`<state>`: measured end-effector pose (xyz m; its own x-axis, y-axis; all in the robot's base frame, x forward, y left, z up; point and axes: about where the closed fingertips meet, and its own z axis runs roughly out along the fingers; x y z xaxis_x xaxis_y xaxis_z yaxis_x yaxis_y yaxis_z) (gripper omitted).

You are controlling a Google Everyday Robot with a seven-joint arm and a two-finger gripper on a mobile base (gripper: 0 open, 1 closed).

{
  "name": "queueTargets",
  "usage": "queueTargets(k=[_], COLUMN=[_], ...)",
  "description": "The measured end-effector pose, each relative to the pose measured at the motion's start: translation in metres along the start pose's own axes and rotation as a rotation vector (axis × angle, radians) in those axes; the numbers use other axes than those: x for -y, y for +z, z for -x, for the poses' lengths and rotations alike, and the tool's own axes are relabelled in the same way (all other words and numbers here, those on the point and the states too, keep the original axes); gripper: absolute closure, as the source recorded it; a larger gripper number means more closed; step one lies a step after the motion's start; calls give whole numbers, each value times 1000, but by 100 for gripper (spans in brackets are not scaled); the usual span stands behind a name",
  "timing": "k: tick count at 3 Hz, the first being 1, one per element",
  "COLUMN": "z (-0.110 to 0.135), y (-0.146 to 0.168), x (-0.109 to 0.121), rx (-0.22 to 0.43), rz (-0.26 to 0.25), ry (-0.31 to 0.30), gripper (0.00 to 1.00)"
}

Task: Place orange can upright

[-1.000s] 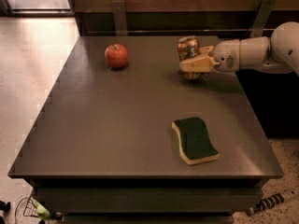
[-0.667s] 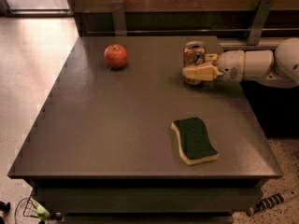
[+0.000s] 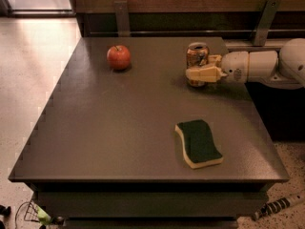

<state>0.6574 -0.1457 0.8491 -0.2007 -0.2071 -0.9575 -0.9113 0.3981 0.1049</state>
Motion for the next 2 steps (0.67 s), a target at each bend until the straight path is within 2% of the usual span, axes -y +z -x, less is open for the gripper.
queueTargets(k=[1,2], z=[0,1], y=[0,0], x=[0,0], rx=[0,0], rz=[0,1], ry=[0,0], gripper=[54,23])
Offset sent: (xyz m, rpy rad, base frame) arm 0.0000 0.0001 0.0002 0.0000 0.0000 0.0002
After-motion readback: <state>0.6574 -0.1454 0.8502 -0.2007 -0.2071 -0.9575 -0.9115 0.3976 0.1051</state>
